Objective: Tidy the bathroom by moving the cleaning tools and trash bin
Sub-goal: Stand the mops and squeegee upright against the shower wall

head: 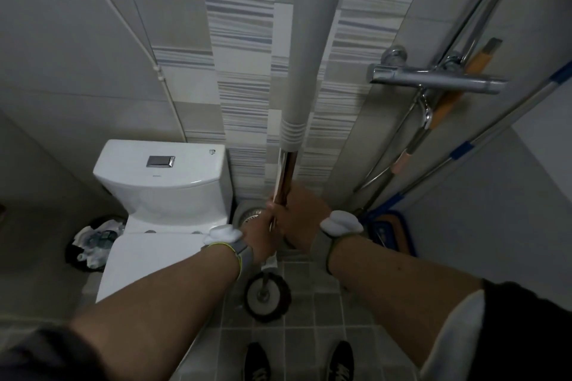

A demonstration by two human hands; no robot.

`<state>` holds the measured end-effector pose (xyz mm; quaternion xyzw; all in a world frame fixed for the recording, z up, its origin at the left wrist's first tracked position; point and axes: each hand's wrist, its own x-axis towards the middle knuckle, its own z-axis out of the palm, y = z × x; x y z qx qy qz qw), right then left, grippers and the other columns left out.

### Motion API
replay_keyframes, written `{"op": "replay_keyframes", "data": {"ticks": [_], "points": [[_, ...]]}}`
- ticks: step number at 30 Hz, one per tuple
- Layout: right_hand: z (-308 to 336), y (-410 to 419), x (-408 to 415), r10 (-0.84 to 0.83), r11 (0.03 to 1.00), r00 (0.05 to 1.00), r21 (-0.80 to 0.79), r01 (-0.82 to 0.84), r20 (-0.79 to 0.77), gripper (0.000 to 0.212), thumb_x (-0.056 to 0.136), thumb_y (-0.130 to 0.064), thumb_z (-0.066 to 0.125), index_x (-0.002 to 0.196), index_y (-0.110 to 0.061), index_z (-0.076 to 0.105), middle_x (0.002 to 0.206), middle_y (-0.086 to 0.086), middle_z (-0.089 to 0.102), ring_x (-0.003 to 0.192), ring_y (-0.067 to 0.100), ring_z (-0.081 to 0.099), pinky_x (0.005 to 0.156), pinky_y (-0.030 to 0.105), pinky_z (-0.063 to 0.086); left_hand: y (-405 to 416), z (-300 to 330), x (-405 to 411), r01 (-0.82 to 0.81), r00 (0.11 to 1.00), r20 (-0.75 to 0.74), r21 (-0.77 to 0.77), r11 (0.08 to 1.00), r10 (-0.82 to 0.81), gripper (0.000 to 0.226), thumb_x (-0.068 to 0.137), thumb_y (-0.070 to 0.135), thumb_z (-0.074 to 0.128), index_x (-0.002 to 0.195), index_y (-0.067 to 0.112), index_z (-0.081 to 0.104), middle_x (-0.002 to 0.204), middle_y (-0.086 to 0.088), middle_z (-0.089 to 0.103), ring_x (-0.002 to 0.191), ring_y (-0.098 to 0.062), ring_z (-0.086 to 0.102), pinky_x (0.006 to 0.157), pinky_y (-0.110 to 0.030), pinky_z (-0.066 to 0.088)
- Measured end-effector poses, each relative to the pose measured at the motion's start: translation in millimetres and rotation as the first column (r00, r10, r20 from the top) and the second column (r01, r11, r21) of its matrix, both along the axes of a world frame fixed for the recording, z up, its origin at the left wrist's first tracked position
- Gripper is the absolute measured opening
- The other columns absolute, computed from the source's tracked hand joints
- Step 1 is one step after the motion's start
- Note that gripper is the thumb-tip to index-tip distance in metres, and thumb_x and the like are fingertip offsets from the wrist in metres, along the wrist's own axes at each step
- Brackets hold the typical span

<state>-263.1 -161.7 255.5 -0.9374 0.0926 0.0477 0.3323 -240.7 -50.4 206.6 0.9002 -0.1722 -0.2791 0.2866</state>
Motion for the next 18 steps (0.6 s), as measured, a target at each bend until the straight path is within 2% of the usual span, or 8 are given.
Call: {"op": "replay_keyframes", "data": {"ticks": [3,5,8,10,12,14,16,18], "points": [[11,9,2,-0.049,0.999,0.996,0.018,0.048,0.077,0.013,0.090,-0.035,0.060,0.091,-0.024,0.053,0.082,-0.010,0.056,0.078,0.014,0.059,0.074,0.031,0.049,5,0,4,0.028,0.999,-0.041,-0.037,0.999,-0.030,0.040,0.096,0.028,0.044,0.131,0.010,0.048,0.117,-0.008,0.062,0.106,-0.024,0.059,0.086,-0.025,0.042],[23,14,2,-0.083,0.996,0.986,0.024,0.081,0.142,0.013,0.089,-0.033,0.062,0.094,-0.023,0.055,0.081,-0.011,0.055,0.077,0.013,0.059,0.074,0.031,0.049,10,-2,6,0.055,0.996,-0.060,-0.079,0.995,-0.059,0.044,0.091,0.036,0.046,0.131,0.017,0.047,0.109,-0.008,0.065,0.093,-0.021,0.063,0.081,-0.025,0.049],[38,22,4,-0.106,0.994,0.971,0.026,0.102,0.213,0.021,0.090,-0.030,0.063,0.100,-0.010,0.061,0.084,-0.007,0.056,0.078,0.013,0.055,0.074,0.028,0.043,14,2,3,-0.031,0.998,-0.052,-0.138,0.990,0.024,0.035,0.097,0.022,0.051,0.132,0.020,0.047,0.096,-0.004,0.065,0.074,-0.012,0.061,0.062,-0.018,0.045],[52,29,2,-0.152,0.988,0.957,0.033,0.149,0.249,0.026,0.090,-0.029,0.064,0.104,-0.007,0.061,0.091,0.001,0.062,0.083,0.018,0.058,0.077,0.031,0.045,13,2,-1,-0.034,0.999,-0.033,-0.124,0.992,0.030,0.036,0.097,0.025,0.049,0.131,0.013,0.048,0.107,-0.006,0.064,0.088,-0.018,0.061,0.076,-0.025,0.046],[66,35,0,-0.167,0.986,0.943,0.048,0.160,0.288,0.027,0.090,-0.029,0.064,0.106,-0.007,0.060,0.096,0.006,0.066,0.087,0.023,0.061,0.078,0.035,0.047,14,-3,-1,-0.030,0.999,-0.023,-0.097,0.995,0.028,0.051,0.089,0.047,0.041,0.125,0.012,0.052,0.112,-0.009,0.066,0.100,-0.027,0.063,0.088,-0.038,0.051],[75,36,1,-0.146,0.989,0.942,0.062,0.134,0.303,0.026,0.090,-0.029,0.063,0.105,-0.008,0.058,0.096,0.006,0.065,0.087,0.024,0.061,0.078,0.037,0.048,13,-37,8,-0.067,0.998,-0.009,-0.095,0.993,0.067,0.069,0.075,0.062,0.028,0.119,0.015,0.053,0.107,-0.008,0.067,0.097,-0.029,0.065,0.087,-0.046,0.054],[84,34,1,-0.121,0.990,0.932,0.108,0.089,0.341,0.025,0.091,-0.029,0.063,0.102,-0.007,0.057,0.092,0.007,0.063,0.084,0.023,0.060,0.077,0.039,0.049,11,-44,7,-0.087,0.995,0.035,-0.121,0.989,0.092,0.066,0.077,0.060,0.026,0.118,0.015,0.051,0.105,-0.008,0.066,0.095,-0.029,0.064,0.085,-0.047,0.054],[86,29,1,-0.104,0.987,0.929,0.152,0.053,0.354,0.026,0.091,-0.029,0.062,0.102,-0.006,0.056,0.092,0.009,0.062,0.083,0.022,0.060,0.076,0.036,0.049,8,8,-7,-0.078,0.994,0.069,-0.154,0.985,0.089,0.050,0.088,0.046,0.035,0.120,0.011,0.051,0.109,-0.011,0.065,0.099,-0.031,0.063,0.088,-0.045,0.053]]}}
